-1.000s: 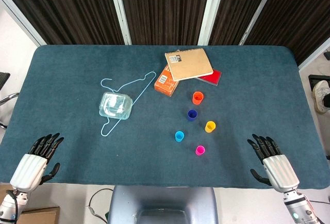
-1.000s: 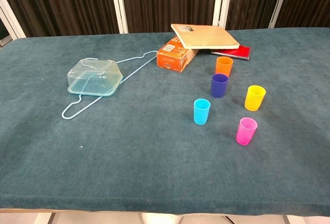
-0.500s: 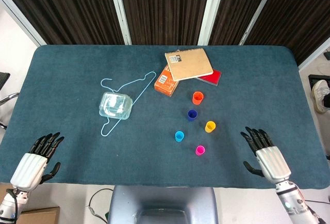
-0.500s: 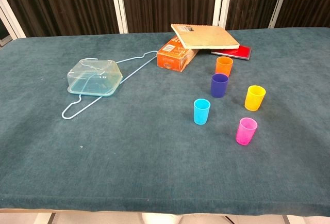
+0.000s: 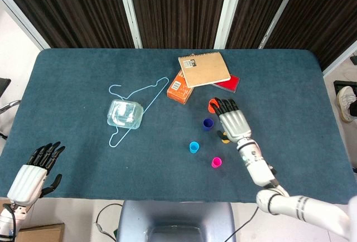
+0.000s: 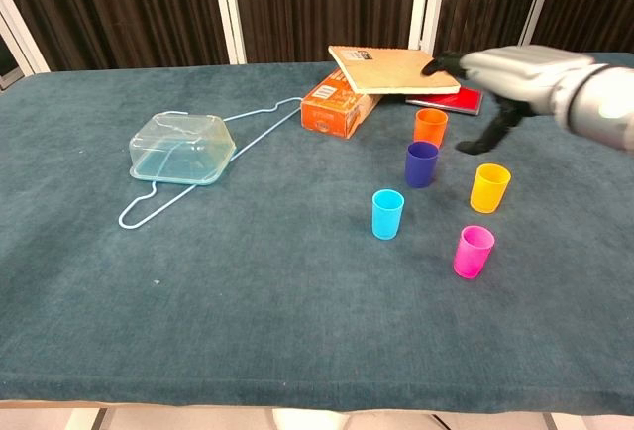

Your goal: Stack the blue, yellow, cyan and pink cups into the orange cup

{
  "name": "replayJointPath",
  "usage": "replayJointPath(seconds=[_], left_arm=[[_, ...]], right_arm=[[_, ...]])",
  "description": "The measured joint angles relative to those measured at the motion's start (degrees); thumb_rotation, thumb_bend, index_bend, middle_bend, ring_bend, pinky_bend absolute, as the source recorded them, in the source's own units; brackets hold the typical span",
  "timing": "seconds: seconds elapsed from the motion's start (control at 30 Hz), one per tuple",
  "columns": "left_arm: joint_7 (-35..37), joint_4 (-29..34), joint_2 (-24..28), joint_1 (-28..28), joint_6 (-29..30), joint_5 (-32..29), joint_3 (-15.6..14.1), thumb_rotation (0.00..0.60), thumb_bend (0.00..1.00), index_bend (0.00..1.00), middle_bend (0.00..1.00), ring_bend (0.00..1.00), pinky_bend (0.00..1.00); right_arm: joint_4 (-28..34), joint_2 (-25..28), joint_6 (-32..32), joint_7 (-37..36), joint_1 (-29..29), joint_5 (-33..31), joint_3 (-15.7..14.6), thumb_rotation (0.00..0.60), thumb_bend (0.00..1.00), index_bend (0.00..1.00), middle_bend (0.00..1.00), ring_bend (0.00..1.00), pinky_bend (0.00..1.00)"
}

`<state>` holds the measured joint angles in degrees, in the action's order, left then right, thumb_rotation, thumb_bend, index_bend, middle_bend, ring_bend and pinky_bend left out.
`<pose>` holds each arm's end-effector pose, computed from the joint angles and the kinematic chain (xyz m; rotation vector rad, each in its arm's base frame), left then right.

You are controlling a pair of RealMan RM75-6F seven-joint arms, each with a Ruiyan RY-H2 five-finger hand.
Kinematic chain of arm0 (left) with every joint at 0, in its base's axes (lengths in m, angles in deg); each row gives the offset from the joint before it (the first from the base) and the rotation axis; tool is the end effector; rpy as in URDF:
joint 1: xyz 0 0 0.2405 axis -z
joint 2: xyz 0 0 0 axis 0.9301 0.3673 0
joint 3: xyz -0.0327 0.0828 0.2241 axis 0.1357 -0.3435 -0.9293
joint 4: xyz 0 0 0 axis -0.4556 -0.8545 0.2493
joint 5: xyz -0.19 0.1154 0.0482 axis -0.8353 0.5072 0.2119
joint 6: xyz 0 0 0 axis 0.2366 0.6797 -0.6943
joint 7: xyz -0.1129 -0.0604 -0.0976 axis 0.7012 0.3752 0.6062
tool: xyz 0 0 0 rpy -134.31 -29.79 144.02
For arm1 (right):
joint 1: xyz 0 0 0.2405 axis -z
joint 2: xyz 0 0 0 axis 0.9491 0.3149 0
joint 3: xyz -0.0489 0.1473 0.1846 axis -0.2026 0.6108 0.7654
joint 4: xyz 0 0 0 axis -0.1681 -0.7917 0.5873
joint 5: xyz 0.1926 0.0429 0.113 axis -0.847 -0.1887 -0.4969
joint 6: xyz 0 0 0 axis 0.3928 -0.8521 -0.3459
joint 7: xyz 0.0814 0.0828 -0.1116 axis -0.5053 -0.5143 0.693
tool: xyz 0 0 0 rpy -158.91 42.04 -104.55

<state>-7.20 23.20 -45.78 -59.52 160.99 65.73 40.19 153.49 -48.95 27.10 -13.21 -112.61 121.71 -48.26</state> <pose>-0.2951 0.1984 0.1101 -1.6293 -0.7982 -0.9680 -0.1441 -0.3836 -0.0198 1.7827 -0.8103 0.7412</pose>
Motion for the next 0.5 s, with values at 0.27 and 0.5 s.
replayJointPath(seconds=[0.27,0.5], left_arm=[[0.4,0.01,0.21,-0.11,0.24,-0.11,0.1,0.6,0.43,0.0,0.02,0.04,0.12],[1.08,-0.1,0.4,-0.22,0.53,-0.02,0.13,0.6,0.43,0.0,0.02,0.04,0.12]], right_arm=[[-7.87,-6.31,3.55,5.24,-6.66,-9.32,-0.35,0.6,0.41,0.32,0.0,0.0,0.0],[-9.93,-7.92,2.02,6.19,-7.93,-11.47,-2.14,0.6,0.41,0.41,0.0,0.0,0.0]])
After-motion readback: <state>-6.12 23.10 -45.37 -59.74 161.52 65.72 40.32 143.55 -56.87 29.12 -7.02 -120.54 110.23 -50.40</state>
